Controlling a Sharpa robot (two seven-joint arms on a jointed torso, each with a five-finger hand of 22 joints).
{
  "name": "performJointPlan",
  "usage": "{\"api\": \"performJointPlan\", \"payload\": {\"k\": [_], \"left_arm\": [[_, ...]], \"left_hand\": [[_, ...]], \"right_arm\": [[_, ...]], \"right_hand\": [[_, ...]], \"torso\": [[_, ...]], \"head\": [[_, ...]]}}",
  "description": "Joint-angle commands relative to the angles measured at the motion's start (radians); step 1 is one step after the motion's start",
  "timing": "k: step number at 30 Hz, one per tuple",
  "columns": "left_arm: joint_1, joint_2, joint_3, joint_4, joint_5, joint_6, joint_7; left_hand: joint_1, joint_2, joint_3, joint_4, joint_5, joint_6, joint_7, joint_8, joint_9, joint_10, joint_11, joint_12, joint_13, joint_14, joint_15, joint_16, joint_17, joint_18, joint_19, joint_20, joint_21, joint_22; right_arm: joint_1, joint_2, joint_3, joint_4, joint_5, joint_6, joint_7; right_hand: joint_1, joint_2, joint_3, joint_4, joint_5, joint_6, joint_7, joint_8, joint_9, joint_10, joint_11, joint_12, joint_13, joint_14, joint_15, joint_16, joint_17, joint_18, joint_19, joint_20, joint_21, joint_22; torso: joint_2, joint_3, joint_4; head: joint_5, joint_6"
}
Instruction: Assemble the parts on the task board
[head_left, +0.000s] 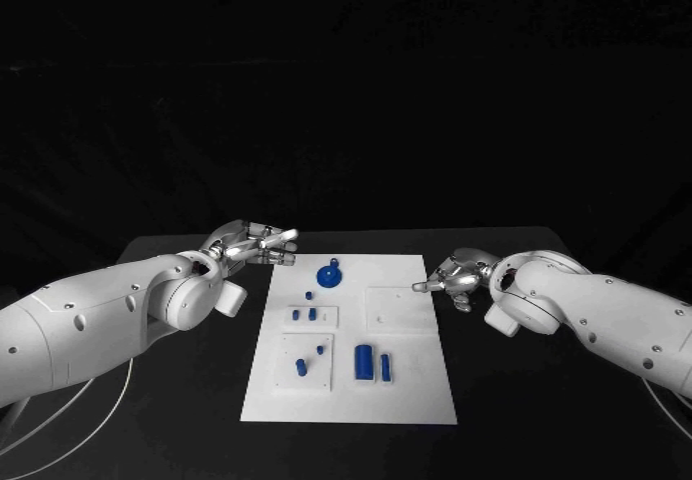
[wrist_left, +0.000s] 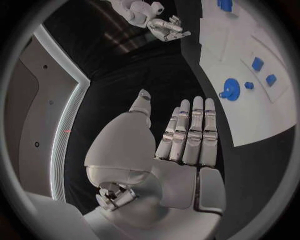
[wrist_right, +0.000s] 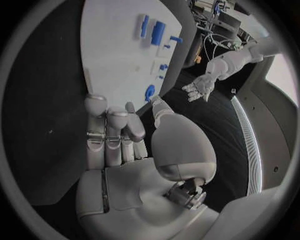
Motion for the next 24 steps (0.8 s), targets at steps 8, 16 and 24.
{"api": "performJointPlan", "payload": {"k": [8, 16, 24], "left_arm": [[0.002, 0.049, 0.003, -0.124, 0.095, -0.043, 0.069], [0.003, 0.087, 0.004, -0.216, 0.144, -0.039, 0.094], [0.002, 0.091, 0.004, -0.238, 0.124, -0.035, 0.071]], "left_hand": [[0.011, 0.026, -0.001, -0.032, -0.004, 0.014, -0.009, 0.001, 0.001, -0.052, 0.004, 0.004, 0.0, -0.02, 0.005, -0.006, -0.001, 0.001, 0.0, 0.004, 0.002, -0.001], [0.006, 0.045, -0.012, -0.059, -0.004, -0.028, -0.054, -0.002, -0.003, -0.145, -0.027, 0.003, -0.001, -0.1, -0.002, -0.009, -0.002, 0.03, -0.011, 0.031, 0.002, -0.001], [-0.378, 0.072, 0.059, -0.111, -0.053, -0.95, -0.159, -0.066, -0.063, -1.133, -0.135, -0.055, -0.06, -0.438, -0.125, -0.07, -0.069, -0.038, -1.02, -0.109, -0.075, -0.079]], "right_arm": [[0.02, 0.125, 0.003, -0.292, 0.457, -0.135, 0.429], [0.022, 0.195, 0.012, -0.42, 0.622, -0.107, 0.534], [0.021, 0.212, 0.013, -0.445, 0.593, -0.111, 0.5]], "right_hand": [[0.057, 0.086, -0.067, -0.112, 0.076, -0.045, 0.029, 0.001, -0.045, -0.221, 0.038, -0.594, -0.612, -0.118, 0.067, -0.528, -0.316, 0.0, -0.147, 0.077, -0.423, -0.502], [0.055, 0.103, -0.051, -0.155, 0.102, -0.227, 0.03, -0.003, -0.052, -0.365, 0.127, -1.013, -1.183, -0.372, 0.217, -0.842, -0.873, 0.04, -0.571, 0.282, -0.404, -1.106], [-0.314, 0.056, -0.014, -0.084, -0.208, -1.122, -0.078, -0.061, -0.11, -1.362, 0.009, -1.074, -1.241, -0.708, 0.079, -0.907, -0.933, -0.076, -1.465, 0.105, -0.486, -1.231]], "torso": [[-0.042, -0.0174, -0.0111], [-0.049, -0.0109, -0.0136], [-0.049, -0.0104, -0.0114]], "head": [[-0.004, 0.066], [0.004, 0.083], [0.007, 0.085]]}}
